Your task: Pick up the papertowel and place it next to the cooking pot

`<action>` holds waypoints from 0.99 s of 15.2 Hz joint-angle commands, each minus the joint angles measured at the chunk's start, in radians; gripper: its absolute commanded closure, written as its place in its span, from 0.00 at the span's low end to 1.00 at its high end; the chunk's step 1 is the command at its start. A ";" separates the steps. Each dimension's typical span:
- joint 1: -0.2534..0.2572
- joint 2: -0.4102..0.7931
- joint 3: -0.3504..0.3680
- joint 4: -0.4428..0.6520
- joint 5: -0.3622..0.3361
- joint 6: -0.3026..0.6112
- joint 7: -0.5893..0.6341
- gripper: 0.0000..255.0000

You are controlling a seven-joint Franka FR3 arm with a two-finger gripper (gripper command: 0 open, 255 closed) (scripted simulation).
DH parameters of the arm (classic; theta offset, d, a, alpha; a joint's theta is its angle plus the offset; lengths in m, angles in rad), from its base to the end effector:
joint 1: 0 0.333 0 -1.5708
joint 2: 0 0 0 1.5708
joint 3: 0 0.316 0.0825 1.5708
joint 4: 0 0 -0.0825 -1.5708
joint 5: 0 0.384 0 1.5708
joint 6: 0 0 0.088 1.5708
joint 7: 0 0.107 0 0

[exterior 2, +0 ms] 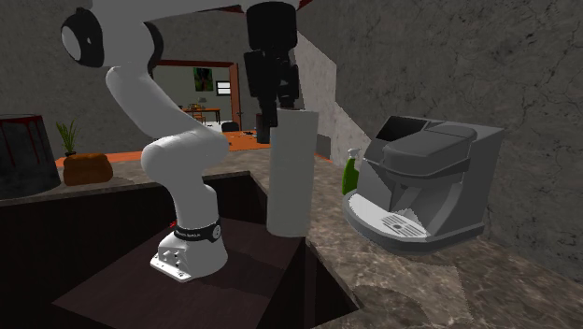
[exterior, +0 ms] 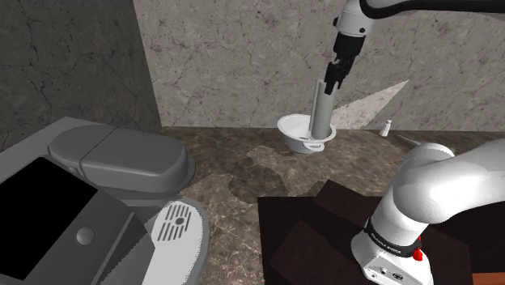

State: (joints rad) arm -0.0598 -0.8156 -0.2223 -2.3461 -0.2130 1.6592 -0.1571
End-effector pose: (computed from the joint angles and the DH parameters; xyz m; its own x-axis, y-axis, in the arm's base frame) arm 0.2903 -0.1297 0.6042 0.9928 -0.0553 0.1060 -0.0628 -0.9956 0.0691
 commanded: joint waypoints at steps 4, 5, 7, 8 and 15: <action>-0.024 0.057 -0.121 0.052 -0.058 0.027 -0.121 1.00; -0.026 0.073 -0.145 0.067 -0.067 0.033 -0.145 1.00; -0.029 0.107 -0.193 0.100 -0.082 0.045 -0.192 1.00; -0.030 0.115 -0.205 0.108 -0.085 0.047 -0.203 1.00; -0.039 0.099 -0.223 0.006 -0.104 0.134 -0.195 1.00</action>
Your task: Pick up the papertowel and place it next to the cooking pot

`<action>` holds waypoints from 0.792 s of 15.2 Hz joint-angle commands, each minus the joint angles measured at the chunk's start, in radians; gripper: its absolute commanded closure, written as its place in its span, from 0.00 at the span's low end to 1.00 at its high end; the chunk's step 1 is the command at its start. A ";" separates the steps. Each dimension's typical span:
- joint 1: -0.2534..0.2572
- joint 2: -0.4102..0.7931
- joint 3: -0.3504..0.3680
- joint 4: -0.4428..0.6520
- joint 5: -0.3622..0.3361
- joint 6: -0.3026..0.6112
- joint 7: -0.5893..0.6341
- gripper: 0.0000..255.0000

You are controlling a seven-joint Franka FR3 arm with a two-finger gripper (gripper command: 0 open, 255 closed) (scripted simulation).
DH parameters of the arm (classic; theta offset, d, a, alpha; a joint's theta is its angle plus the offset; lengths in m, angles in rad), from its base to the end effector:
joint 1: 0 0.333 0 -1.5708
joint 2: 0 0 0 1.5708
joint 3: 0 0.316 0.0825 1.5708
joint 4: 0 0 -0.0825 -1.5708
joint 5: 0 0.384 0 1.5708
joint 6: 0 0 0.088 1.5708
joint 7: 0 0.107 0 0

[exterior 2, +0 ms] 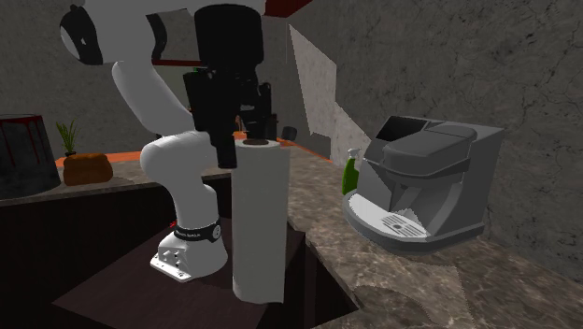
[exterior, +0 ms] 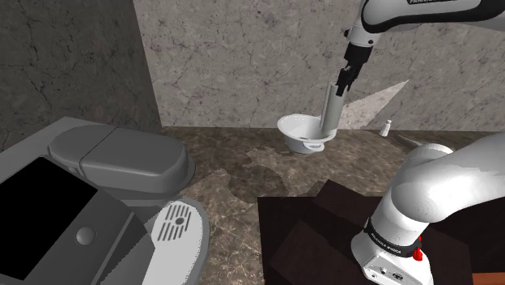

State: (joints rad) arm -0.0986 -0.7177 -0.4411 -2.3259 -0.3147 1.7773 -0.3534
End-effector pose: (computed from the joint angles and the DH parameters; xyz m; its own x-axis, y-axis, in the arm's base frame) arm 0.2832 -0.2415 0.5717 0.9930 -0.0542 0.1052 -0.0618 -0.9957 0.0697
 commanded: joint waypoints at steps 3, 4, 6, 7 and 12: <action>-0.005 -0.003 -0.013 -0.056 -0.011 0.054 0.005 1.00; -0.006 -0.003 -0.016 -0.069 -0.014 0.067 0.006 1.00; -0.008 -0.004 -0.022 -0.096 -0.020 0.093 0.008 1.00; -0.010 -0.004 -0.026 -0.109 -0.023 0.106 0.009 1.00; -0.016 0.000 -0.044 -0.171 -0.039 0.173 0.014 1.00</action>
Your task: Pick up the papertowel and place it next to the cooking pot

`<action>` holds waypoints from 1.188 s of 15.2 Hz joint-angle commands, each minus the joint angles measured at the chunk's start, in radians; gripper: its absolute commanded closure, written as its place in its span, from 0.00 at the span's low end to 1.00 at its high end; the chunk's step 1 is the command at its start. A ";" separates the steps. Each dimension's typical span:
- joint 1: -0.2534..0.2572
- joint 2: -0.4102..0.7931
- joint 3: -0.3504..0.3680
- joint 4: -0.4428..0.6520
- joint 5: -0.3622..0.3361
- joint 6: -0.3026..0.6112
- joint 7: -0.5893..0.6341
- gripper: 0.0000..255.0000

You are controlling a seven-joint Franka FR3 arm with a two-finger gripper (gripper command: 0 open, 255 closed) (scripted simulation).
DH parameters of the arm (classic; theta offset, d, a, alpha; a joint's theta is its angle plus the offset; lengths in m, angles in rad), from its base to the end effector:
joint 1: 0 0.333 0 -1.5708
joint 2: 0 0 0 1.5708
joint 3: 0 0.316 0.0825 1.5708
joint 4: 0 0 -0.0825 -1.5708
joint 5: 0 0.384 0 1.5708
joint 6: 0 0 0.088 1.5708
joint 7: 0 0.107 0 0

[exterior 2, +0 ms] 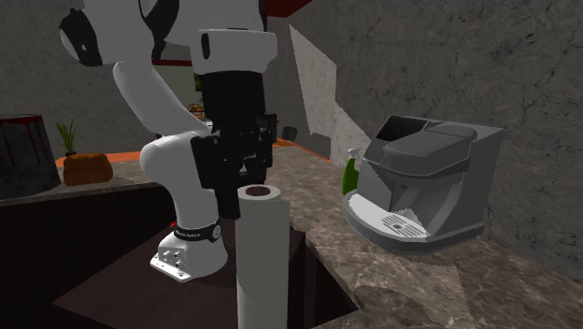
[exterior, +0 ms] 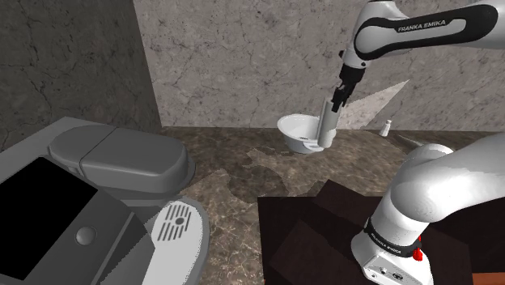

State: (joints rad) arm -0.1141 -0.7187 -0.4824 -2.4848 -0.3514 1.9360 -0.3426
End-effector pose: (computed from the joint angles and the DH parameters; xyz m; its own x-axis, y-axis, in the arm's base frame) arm 0.2836 -0.2426 0.5075 0.9930 -0.0542 0.1051 -0.0617 -0.9957 0.0698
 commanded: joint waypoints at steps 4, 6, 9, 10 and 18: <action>-0.005 0.010 -0.018 -0.059 -0.015 0.069 0.006 1.00; -0.007 0.016 -0.026 -0.082 -0.022 0.098 0.008 1.00; -0.009 0.028 -0.040 -0.114 -0.033 0.142 0.010 1.00; -0.010 0.032 -0.044 -0.124 -0.036 0.157 0.011 1.00; -0.014 0.082 -0.084 -0.200 -0.063 0.282 0.017 1.00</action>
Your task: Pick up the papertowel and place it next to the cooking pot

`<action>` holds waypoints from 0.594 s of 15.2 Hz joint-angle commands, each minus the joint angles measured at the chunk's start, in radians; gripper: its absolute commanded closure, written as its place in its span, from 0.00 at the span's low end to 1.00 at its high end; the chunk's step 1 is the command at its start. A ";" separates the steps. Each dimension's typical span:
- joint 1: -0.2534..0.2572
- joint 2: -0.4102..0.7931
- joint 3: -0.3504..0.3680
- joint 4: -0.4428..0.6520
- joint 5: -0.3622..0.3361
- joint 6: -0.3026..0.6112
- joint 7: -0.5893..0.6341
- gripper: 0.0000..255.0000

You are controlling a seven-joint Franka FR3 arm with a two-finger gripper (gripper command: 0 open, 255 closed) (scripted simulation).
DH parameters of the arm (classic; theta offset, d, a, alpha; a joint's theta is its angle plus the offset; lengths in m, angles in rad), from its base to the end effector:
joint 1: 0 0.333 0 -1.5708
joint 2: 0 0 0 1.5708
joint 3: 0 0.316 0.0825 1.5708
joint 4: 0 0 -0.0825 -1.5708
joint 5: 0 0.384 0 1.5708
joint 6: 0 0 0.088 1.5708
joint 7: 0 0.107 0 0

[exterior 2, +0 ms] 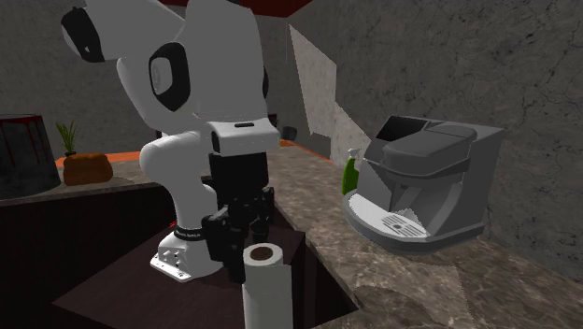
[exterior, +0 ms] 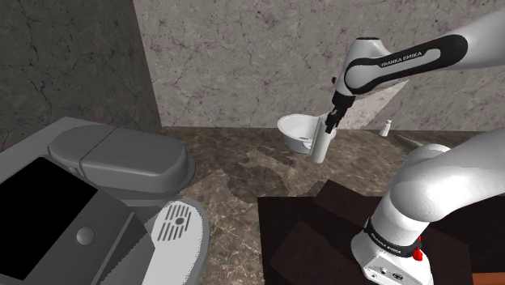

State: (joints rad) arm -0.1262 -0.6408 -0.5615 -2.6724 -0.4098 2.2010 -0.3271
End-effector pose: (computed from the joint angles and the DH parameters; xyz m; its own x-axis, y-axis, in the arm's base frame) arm 0.2852 -0.2423 0.4131 0.9930 -0.0542 0.1050 -0.0618 -0.9957 0.0697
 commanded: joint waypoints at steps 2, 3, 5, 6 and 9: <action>-0.002 0.020 -0.015 -0.030 -0.011 0.050 0.002 1.00; -0.002 0.029 -0.021 -0.038 -0.015 0.067 0.002 1.00; -0.002 0.048 -0.032 -0.054 -0.021 0.102 0.003 1.00; -0.001 0.058 -0.038 -0.061 -0.024 0.119 0.004 1.00; 0.002 0.092 -0.056 -0.082 -0.032 0.173 0.004 1.00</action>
State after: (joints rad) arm -0.1249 -0.5586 -0.6117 -2.7480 -0.4385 2.3575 -0.3227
